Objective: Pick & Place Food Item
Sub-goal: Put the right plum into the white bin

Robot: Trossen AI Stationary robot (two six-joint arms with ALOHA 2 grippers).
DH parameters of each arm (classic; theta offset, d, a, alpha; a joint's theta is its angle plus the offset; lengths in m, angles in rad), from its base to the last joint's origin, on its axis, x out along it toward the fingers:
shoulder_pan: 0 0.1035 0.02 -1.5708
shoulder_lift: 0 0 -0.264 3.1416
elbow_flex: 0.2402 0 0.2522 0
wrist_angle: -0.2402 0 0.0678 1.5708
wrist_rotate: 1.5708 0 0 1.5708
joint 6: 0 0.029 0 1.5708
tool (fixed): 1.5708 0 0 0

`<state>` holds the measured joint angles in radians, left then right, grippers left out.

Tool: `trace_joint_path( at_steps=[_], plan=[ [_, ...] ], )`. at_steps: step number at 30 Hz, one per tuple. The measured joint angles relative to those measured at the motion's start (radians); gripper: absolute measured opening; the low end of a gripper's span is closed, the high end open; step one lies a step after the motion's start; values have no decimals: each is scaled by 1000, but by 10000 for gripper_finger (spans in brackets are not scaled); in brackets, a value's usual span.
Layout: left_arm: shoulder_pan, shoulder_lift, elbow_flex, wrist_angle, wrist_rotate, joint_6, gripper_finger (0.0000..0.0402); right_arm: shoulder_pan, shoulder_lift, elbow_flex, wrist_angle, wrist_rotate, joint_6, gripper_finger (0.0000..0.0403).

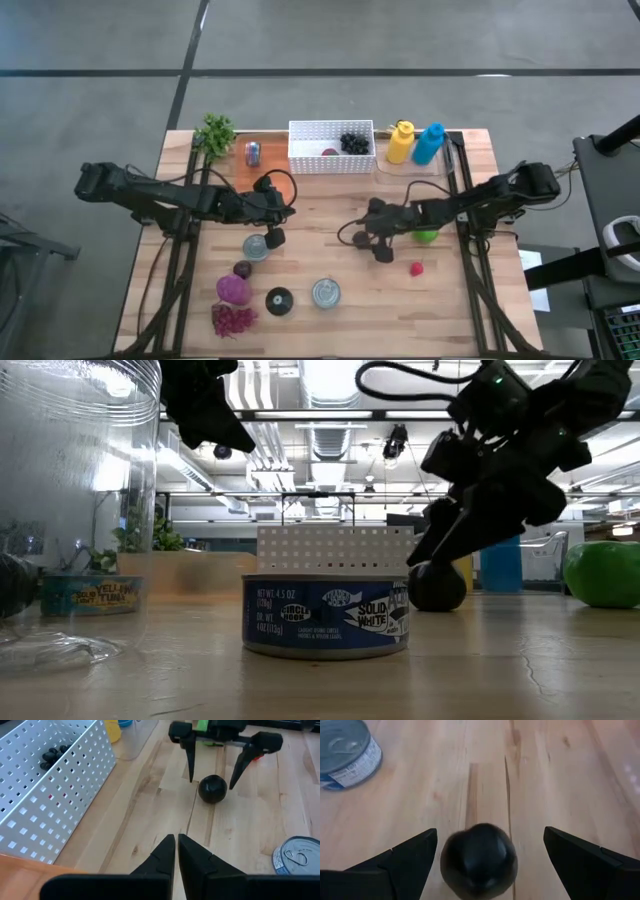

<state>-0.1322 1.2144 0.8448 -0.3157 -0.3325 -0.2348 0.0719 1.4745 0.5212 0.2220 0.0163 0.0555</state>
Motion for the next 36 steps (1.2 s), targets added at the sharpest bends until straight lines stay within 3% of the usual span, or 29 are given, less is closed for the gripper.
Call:
trace_joint_path(
  at_steps=[11, 36],
  plan=[
    [0, 0, 0, 0, 0, 0, 26, 0, 115, 25, -1, -41, -4, 364],
    [0, 0, 0, 0, 0, 0, 26, 0, 126, 44, 0, -42, -15, 363]
  ],
)
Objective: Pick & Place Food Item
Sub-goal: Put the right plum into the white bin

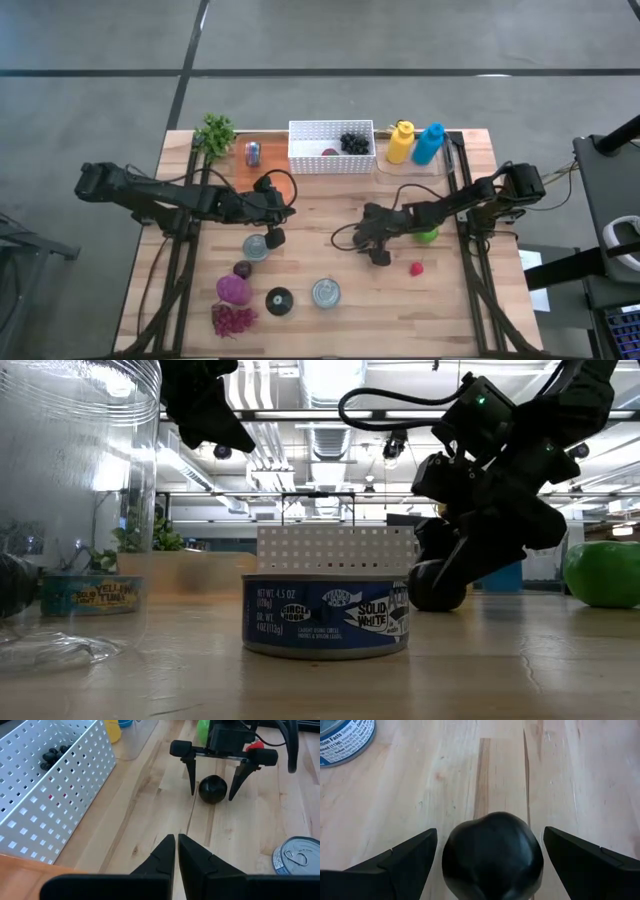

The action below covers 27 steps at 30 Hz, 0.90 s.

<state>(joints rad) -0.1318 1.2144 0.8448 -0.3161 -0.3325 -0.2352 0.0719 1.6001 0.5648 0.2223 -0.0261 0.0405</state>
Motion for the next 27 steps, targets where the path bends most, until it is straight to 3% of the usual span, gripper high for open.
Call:
trace_joint_path(
  at_steps=[6, 20, 27],
  plan=[
    [0, 0, 0, 0, 0, 0, 26, 0, -2, 0, 1, 0, -11, 359],
    [0, 0, 0, 0, 0, 0, 26, 0, -2, 0, 1, 1, -15, 252],
    [0, 0, 0, 0, 0, 0, 26, 0, -2, 0, 1, 1, -16, 243]
  ],
)
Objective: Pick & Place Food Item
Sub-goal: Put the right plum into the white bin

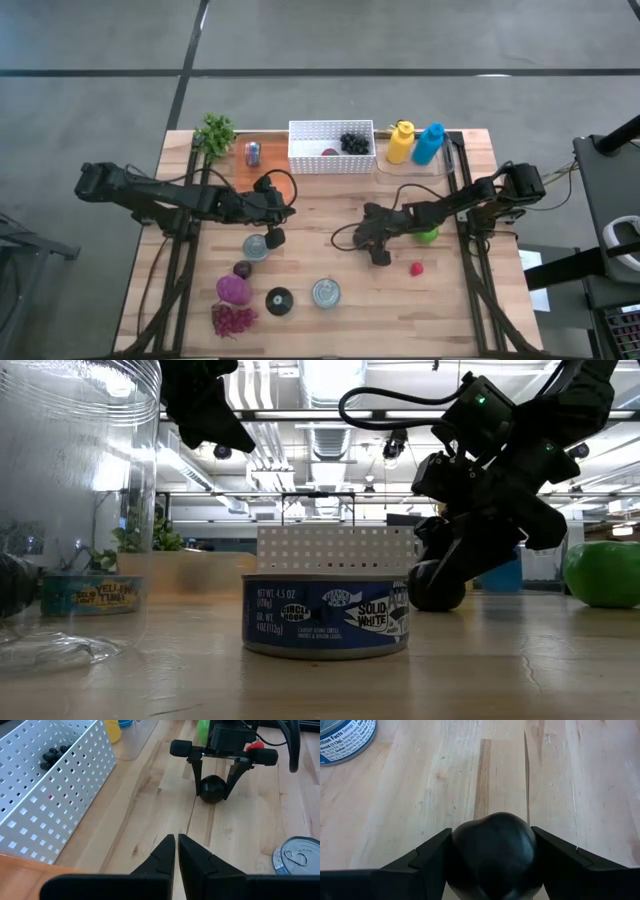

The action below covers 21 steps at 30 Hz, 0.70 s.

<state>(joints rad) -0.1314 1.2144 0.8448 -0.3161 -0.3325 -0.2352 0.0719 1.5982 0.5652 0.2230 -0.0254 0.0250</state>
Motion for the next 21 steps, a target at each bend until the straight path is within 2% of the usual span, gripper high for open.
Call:
trace_joint_path(
  at_steps=[21],
  plan=[
    [0, 0, 0, 0, 0, 0, 26, 0, -19, 7, -7, 0, -2, 244]
  ],
)
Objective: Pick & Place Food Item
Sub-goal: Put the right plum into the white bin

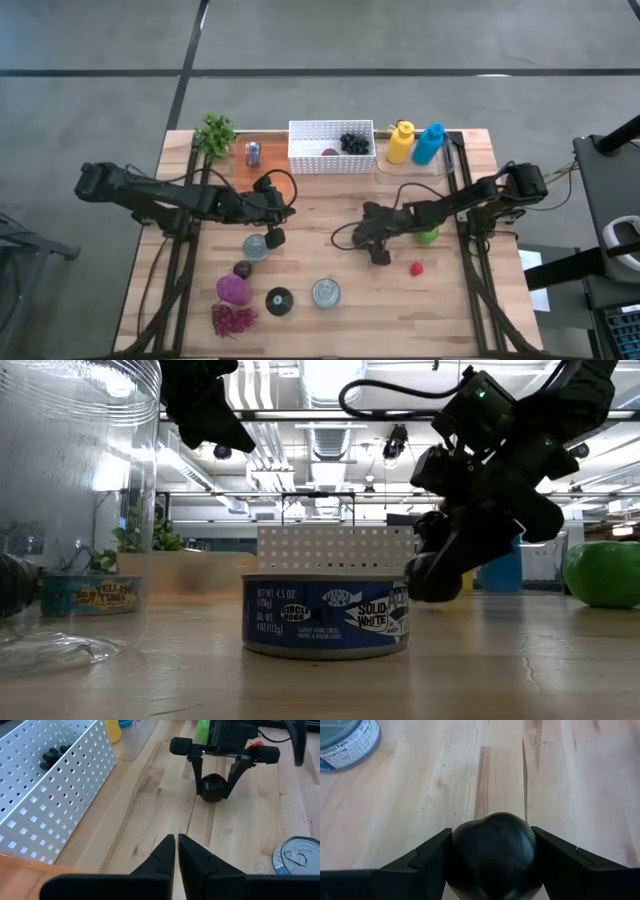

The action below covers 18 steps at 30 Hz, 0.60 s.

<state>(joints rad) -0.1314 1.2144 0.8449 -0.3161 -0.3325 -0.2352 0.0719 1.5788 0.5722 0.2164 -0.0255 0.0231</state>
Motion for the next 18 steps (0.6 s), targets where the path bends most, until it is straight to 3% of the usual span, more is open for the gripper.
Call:
trace_joint_path(
  at_steps=[9, 18],
  plan=[
    [0, 0, 0, 0, 0, 0, 26, 0, -74, 51, -79, 0, -10, 244],
    [0, 0, 0, -3, 0, 0, 26, -1, -259, 63, -115, 52, -50, 244]
  ],
)
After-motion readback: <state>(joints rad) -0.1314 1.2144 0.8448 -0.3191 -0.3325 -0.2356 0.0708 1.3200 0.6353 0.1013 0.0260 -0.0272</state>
